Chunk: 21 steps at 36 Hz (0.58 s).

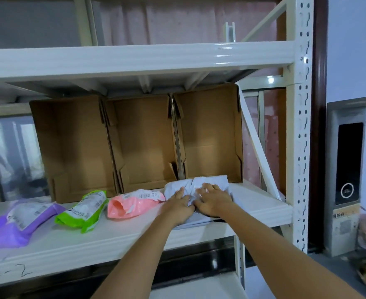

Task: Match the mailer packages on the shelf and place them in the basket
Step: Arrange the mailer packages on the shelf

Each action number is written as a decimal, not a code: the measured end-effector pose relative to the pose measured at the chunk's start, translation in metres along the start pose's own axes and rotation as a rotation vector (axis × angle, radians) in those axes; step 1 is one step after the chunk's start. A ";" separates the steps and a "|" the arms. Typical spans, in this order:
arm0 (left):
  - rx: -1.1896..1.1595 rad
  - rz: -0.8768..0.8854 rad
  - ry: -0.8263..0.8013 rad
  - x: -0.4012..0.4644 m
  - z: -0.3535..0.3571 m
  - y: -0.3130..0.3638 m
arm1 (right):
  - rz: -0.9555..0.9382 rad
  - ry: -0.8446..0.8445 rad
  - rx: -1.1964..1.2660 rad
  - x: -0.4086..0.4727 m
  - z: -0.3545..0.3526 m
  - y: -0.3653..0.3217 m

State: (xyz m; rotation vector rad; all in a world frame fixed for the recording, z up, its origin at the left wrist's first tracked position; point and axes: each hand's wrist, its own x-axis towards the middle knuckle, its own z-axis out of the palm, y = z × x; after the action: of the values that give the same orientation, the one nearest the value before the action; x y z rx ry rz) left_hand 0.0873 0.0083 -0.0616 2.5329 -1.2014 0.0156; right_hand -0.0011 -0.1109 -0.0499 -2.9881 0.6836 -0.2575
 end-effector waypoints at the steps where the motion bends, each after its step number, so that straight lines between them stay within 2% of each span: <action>1: -0.062 -0.005 0.065 0.003 -0.002 0.000 | 0.011 0.018 0.007 0.002 -0.006 0.000; 5: -0.602 -0.132 0.296 0.015 -0.019 0.000 | 0.039 0.140 0.055 0.015 -0.030 0.007; 7: -0.667 -0.174 0.332 0.025 -0.021 -0.003 | 0.035 0.252 0.016 0.019 -0.037 0.011; 10: -0.591 -0.195 0.321 0.036 -0.012 -0.010 | 0.034 0.282 0.017 0.028 -0.034 0.010; 15: -0.198 -0.201 0.219 0.048 0.000 -0.035 | 0.034 0.223 0.047 0.043 -0.006 0.015; 18: 0.004 -0.117 0.264 0.052 0.005 -0.045 | 0.034 0.177 0.052 0.046 0.012 0.027; 21: 0.168 0.056 0.272 0.063 0.006 -0.041 | 0.000 0.237 0.046 0.049 0.017 0.029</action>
State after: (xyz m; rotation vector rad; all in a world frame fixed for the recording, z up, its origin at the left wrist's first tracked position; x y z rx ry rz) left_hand 0.1579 -0.0165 -0.0697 2.5313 -1.2027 0.4778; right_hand 0.0333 -0.1582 -0.0628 -2.9414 0.6870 -0.6262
